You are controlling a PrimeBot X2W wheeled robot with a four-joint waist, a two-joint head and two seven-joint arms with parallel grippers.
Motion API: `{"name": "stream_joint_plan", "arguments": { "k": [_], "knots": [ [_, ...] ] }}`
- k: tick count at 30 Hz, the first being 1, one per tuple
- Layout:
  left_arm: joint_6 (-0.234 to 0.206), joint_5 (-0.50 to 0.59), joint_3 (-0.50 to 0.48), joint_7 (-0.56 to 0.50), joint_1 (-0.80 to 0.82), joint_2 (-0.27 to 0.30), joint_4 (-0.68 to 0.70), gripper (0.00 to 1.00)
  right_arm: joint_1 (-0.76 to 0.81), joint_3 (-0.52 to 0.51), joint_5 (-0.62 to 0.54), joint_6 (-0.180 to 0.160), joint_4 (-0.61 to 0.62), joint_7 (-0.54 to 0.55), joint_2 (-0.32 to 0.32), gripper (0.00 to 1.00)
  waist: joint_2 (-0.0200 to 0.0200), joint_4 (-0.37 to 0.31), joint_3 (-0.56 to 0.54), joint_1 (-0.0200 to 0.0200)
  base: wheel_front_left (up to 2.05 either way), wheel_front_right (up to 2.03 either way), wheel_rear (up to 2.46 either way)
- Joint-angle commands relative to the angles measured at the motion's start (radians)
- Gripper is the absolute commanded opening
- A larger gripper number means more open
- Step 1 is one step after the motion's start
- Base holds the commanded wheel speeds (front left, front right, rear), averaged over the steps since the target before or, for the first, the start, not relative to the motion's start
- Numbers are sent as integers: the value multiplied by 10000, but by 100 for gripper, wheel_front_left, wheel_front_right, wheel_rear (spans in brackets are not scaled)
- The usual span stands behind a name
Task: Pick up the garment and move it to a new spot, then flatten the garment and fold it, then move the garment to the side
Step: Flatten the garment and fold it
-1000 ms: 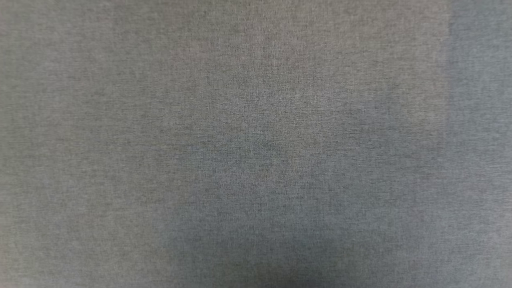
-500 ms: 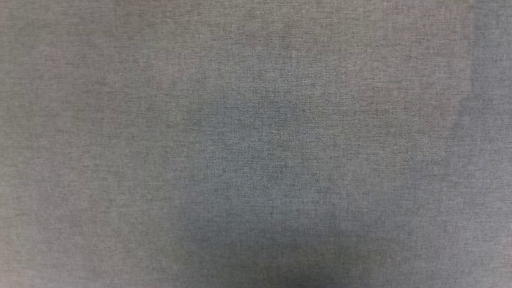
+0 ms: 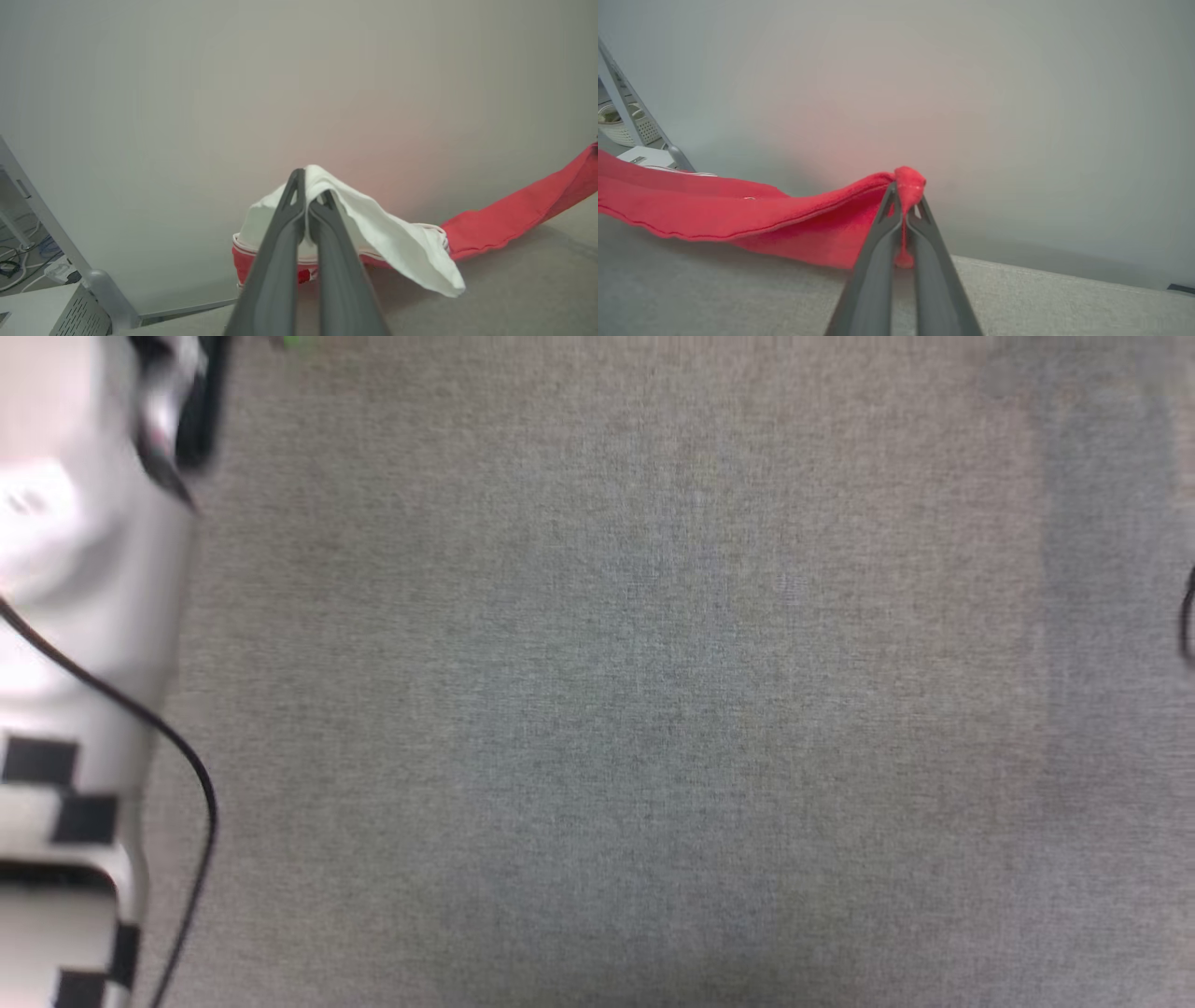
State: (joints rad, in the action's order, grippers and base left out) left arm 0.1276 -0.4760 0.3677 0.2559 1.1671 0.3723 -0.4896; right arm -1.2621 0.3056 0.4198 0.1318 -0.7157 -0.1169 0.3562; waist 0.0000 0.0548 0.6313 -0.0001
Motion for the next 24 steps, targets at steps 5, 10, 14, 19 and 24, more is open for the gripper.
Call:
{"name": "stream_joint_plan", "arguments": {
  "k": [5,10,14,19,24],
  "knots": [
    [25,-308,195,56,-2575,-91,171,0,2166,792,1061,-11,391,193,316,0,0,338,-1806,1,0,0,0],
    [-11,-610,372,-117,-4393,37,115,0,3691,1303,1888,-11,675,186,665,0,0,478,-2687,1,0,0,0],
    [-36,-897,420,-329,-5616,219,57,0,4573,1557,2393,-11,810,165,825,0,0,568,-3230,1,0,0,0],
    [-201,-1135,448,-590,-6868,466,344,0,5385,1742,2785,-11,779,217,918,0,0,644,-3757,1,0,0,0],
    [-227,-1281,677,-1077,-7881,776,976,0,6139,1746,3066,-11,534,289,948,0,0,706,-4230,1,0,0,0]
  ]
}}
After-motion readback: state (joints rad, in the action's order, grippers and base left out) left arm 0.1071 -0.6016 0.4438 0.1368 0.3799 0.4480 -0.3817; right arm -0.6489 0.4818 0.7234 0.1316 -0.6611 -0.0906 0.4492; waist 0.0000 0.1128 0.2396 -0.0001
